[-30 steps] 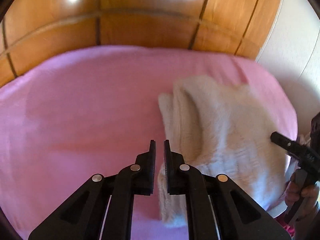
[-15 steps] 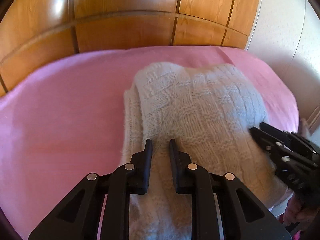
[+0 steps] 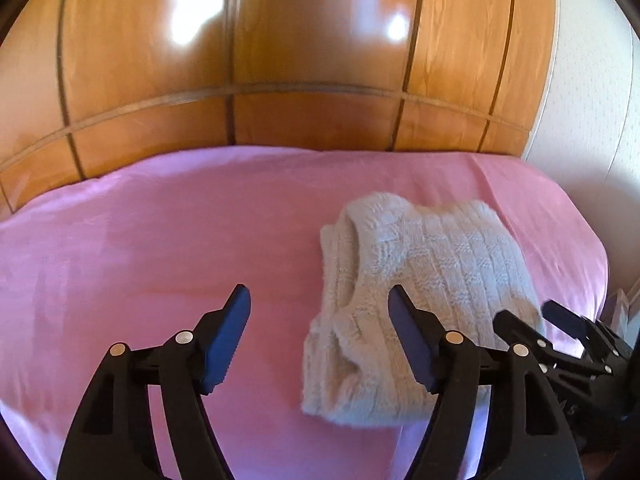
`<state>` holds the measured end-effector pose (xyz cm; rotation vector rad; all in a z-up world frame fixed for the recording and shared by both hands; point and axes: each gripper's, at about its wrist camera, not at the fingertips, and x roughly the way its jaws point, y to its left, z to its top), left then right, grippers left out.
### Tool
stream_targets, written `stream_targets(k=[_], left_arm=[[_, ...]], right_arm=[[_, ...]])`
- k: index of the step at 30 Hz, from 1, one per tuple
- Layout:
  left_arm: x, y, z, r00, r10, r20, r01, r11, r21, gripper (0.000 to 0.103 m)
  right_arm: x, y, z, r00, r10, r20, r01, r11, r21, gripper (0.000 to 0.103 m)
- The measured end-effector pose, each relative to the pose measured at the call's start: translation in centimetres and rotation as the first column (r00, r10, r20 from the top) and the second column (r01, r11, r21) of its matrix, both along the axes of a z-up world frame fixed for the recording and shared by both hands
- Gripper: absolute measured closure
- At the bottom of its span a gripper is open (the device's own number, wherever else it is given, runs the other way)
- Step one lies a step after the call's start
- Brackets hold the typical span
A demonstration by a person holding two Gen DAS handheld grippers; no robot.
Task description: Fold small clothes
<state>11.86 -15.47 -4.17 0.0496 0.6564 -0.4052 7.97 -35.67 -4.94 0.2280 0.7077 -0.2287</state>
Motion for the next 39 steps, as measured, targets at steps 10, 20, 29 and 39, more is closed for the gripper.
stream_targets(k=[10,20,29,39], left_arm=[[-2.9,1.8,1.0,0.997,0.076,0.029,-0.077,0.997,0.005,0.016],[-4.9,2.8,1.2,0.995,0.09,0.052,-0.09,0.996,0.003,0.012],[-5.4,2.7,1.1,0.995,0.082,0.061,-0.083,0.997,0.005,0.009],[-5.5,2.4,0.8,0.994,0.083,0.067,-0.084,0.996,0.014,0.006]], right_arm=[[-3.7,2.3,1.7,0.991,-0.13,0.015,0.131,0.988,-0.083,0.003],[-4.9,3.2,2.5,0.987,-0.15,0.06,0.156,0.983,-0.102,0.003],[-5.0,3.5,2.4,0.987,-0.143,0.067,0.15,0.983,-0.108,0.003],[-5.0,3.5,2.5,0.988,-0.138,0.064,0.144,0.983,-0.112,0.003]])
